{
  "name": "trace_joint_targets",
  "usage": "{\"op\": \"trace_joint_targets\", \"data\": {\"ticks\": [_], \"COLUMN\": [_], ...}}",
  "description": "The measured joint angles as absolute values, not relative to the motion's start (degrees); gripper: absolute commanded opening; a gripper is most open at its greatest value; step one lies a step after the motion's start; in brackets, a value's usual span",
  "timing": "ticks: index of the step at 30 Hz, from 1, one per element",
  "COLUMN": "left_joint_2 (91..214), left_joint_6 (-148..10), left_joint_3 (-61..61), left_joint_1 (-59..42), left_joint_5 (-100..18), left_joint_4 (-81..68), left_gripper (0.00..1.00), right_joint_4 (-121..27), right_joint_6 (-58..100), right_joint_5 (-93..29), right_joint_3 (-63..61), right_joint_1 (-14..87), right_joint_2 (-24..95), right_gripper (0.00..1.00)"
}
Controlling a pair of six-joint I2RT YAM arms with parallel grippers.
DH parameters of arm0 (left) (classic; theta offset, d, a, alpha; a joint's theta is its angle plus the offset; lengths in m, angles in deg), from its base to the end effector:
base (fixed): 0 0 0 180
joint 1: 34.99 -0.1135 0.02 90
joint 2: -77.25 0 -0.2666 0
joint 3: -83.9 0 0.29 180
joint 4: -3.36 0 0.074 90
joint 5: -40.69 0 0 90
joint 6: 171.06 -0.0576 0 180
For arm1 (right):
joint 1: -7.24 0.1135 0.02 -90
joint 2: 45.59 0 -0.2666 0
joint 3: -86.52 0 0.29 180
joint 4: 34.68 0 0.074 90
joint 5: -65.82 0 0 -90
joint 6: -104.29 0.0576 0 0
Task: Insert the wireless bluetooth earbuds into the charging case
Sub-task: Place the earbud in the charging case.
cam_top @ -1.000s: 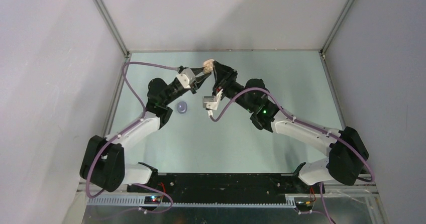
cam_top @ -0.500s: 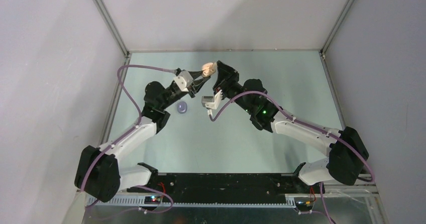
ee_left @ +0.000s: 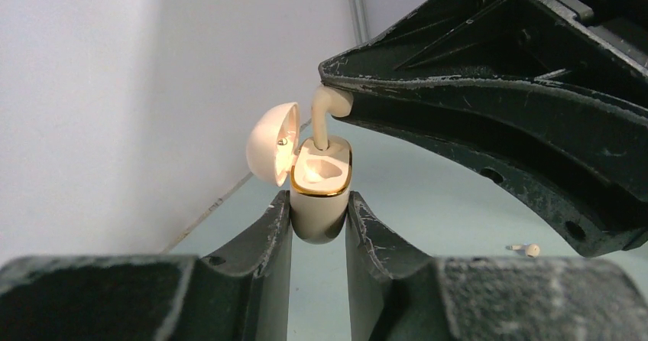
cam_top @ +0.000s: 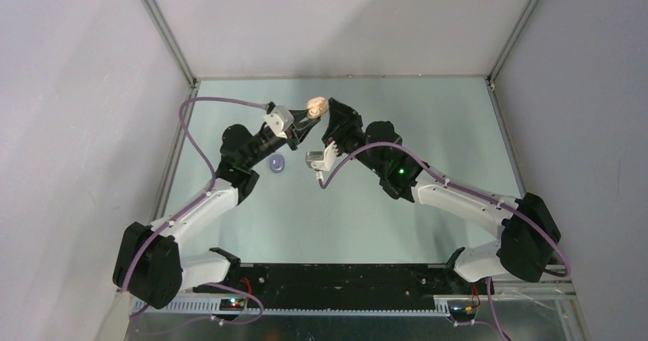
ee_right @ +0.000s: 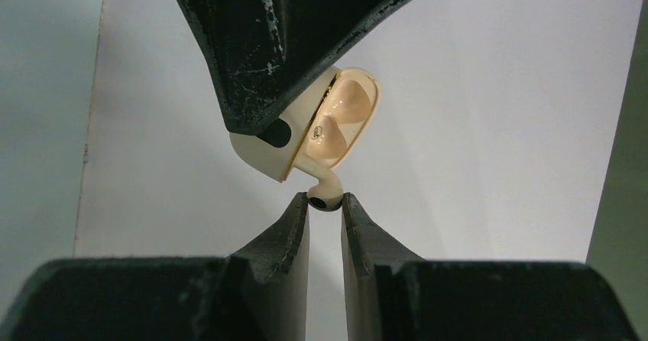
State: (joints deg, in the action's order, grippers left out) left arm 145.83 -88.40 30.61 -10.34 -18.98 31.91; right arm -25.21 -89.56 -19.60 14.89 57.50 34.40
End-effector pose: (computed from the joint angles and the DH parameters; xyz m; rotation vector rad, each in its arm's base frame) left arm 0.2812 -0.1611 0.3136 0.7996 1.1465 -0.6057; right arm 0.2541 0.2985 0.3364 -1.5506 0.4236 -0.7955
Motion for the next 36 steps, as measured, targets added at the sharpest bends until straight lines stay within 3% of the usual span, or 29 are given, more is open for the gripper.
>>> {"op": "trace_joint_targets", "data": {"ticks": [12, 23, 25, 29, 36], "left_joint_2": [145.8, 146.0, 146.0, 146.3, 146.5], "left_joint_6": [-86.5, -82.9, -82.0, -80.1, -79.5], "left_joint_3": [30.6, 30.6, 30.6, 30.6, 31.1], "left_joint_1": [-10.2, -9.7, -9.6, -9.4, -9.3], "left_joint_5": [-19.2, -21.3, -21.8, -22.3, -23.3], "left_joint_4": [30.8, 30.2, 30.2, 30.3, 32.7], "left_gripper": [0.0, 0.0, 0.0, 0.0, 0.0], "right_joint_4": [-29.2, -36.1, -37.3, -39.3, -42.2], "right_joint_6": [-92.1, -96.1, -96.8, -98.0, -98.7], "right_joint_5": [-20.1, -19.9, -19.8, -19.9, -19.8], "right_joint_3": [13.7, 11.1, 10.7, 10.2, 10.1], "right_joint_1": [57.6, 58.2, 58.4, 58.7, 59.3], "right_joint_2": [34.4, 34.4, 34.4, 34.4, 34.4], "right_gripper": [0.0, 0.12, 0.18, 0.41, 0.58]}}
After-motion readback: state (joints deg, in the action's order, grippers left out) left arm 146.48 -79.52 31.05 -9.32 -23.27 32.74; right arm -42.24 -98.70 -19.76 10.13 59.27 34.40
